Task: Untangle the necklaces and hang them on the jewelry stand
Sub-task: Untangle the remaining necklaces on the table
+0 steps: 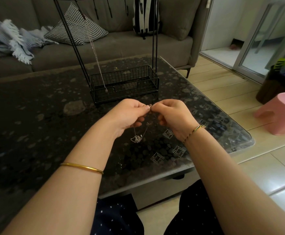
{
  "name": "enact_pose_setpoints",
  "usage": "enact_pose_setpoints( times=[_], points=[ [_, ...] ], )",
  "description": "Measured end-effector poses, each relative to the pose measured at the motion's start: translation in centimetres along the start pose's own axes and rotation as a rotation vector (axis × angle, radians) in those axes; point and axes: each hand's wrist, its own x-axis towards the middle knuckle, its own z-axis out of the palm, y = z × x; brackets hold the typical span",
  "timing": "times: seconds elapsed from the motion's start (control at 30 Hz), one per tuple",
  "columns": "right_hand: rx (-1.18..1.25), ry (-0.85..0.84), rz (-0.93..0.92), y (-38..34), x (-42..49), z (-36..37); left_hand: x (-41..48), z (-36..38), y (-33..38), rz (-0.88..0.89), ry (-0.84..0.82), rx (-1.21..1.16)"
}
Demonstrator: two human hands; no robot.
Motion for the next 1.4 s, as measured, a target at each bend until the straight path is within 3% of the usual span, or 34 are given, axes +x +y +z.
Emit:
enact_pose_setpoints(
  times=[0.57, 0.83, 1.03, 1.23, 1.4],
  points=[
    [0.21, 0.096, 0.129, 0.2, 0.6, 0.4, -0.1, 0.8, 0.9, -0.11, 0.042, -0.22],
    [0.231, -0.038, 0.275, -0.1, 0.2, 0.1, -0.1, 0.7, 0.8, -0.075, 0.087, -0.313],
    [0.146, -0.14, 0.254, 0.0, 0.1, -0.1, -0.3, 0.4, 0.6, -0.038, 0.047, -0.289],
    [0.07, -0.18, 0.104, 0.2, -0.2, -0.2, -0.2, 0.2, 0.3, -0.016, 0.088, -0.249],
    [0.085, -0.058, 0.096, 0.2, 0.0, -0.3, -0.3, 0.2, 0.4, -0.044, 0.103, -0.202]
  ],
)
